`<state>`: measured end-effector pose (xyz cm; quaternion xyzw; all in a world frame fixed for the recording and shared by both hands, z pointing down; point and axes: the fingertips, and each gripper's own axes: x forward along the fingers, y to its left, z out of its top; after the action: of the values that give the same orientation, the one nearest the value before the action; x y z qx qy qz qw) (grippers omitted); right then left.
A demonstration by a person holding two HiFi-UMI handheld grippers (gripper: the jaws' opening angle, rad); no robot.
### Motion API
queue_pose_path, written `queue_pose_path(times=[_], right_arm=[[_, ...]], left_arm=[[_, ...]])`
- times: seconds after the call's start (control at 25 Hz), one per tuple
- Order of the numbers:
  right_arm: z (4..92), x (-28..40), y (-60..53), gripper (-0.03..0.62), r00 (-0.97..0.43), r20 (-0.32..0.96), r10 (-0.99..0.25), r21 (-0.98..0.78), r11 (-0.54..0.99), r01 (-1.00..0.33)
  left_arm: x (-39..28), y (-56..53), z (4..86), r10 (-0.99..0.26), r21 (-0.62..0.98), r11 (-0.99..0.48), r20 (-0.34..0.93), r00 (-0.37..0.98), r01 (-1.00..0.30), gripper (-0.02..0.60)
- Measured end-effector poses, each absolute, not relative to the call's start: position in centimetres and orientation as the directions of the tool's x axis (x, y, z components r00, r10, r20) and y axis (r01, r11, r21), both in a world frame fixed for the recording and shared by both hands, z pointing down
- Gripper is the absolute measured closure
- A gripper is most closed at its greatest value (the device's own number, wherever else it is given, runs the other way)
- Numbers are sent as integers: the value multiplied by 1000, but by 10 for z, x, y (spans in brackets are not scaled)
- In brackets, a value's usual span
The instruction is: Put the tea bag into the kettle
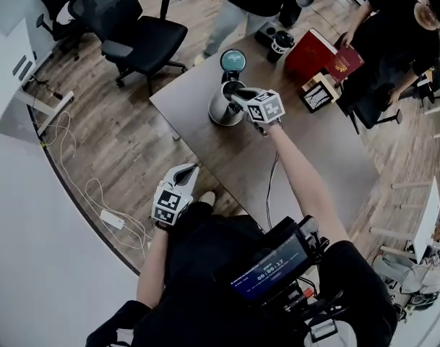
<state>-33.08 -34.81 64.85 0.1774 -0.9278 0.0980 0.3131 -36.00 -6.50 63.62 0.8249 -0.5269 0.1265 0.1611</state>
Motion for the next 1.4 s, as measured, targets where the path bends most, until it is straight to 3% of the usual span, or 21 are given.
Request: queue_pose_path(times=[0.36,0.8,0.92,1.4], right_arm=[[618,-307,-342,491,-792,468,-393,-35,887,-461],[550,-235,-266,494,-831,222,-510,-43,846,-531],[540,-197,-232,563,-805,176,-566,-31,814,-580],[570,-55,-114,586,-595,161,-787,-148,577,-803]], left_arm=[[-349,-69,641,-808,135,-426,389,443,-895,584],[-285,-80,642,-692,112,-609,410,594,-786,584],[-259,-83,639,-643,95,-674,413,645,-733,584],[-153,-81,638,-413,63,-869,452,791,-490,584]])
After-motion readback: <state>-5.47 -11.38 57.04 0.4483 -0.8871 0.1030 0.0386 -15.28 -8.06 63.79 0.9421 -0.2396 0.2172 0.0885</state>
